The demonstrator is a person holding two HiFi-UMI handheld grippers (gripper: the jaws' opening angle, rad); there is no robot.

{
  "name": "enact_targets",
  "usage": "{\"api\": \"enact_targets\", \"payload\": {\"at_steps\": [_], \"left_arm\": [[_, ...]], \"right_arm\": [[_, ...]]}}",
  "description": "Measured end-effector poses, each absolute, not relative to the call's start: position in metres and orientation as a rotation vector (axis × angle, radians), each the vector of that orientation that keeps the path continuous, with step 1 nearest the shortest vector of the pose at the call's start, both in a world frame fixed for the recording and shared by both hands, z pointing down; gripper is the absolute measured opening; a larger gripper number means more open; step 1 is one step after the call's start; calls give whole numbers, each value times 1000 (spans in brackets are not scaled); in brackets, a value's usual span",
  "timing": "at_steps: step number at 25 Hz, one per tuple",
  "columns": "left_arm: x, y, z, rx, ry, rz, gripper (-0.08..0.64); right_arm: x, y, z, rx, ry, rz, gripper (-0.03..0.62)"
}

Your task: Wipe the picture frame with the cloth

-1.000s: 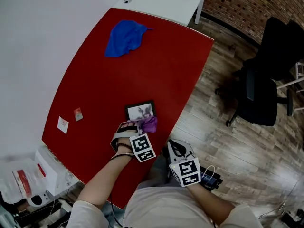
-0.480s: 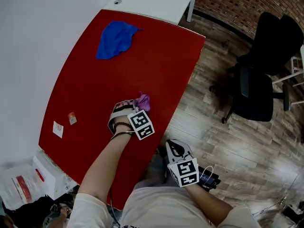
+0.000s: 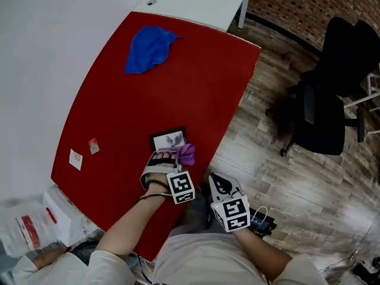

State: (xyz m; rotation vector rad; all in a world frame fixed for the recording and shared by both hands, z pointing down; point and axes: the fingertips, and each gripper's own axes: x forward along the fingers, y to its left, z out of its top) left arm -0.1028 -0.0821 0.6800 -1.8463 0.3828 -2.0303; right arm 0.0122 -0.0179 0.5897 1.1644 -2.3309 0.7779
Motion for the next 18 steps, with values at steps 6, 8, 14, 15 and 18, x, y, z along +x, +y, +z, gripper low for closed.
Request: {"api": "enact_targets", "payload": {"at_steps": [6,8,14,15,18], "left_arm": [[-95,-60,668,-1907,418,-1989,61],[-94,-56,666,-1919,418,-1988,61],[-92,-54,655,-2230,730,-1866,60],[-89,-52,643,-2349,849,-1804,61],[-91,-46,610,-2674,1291,-1531,61]], "right_arm": [[9,-15,589,1130,-2339,761,5],[6,-14,589,1122,-2340,753,4],[6,-14,578,1102,-2363,714,5],[7,-14,574,1102,-2367,705,4],[8,-16,561,1096,-2383,662,5]]}}
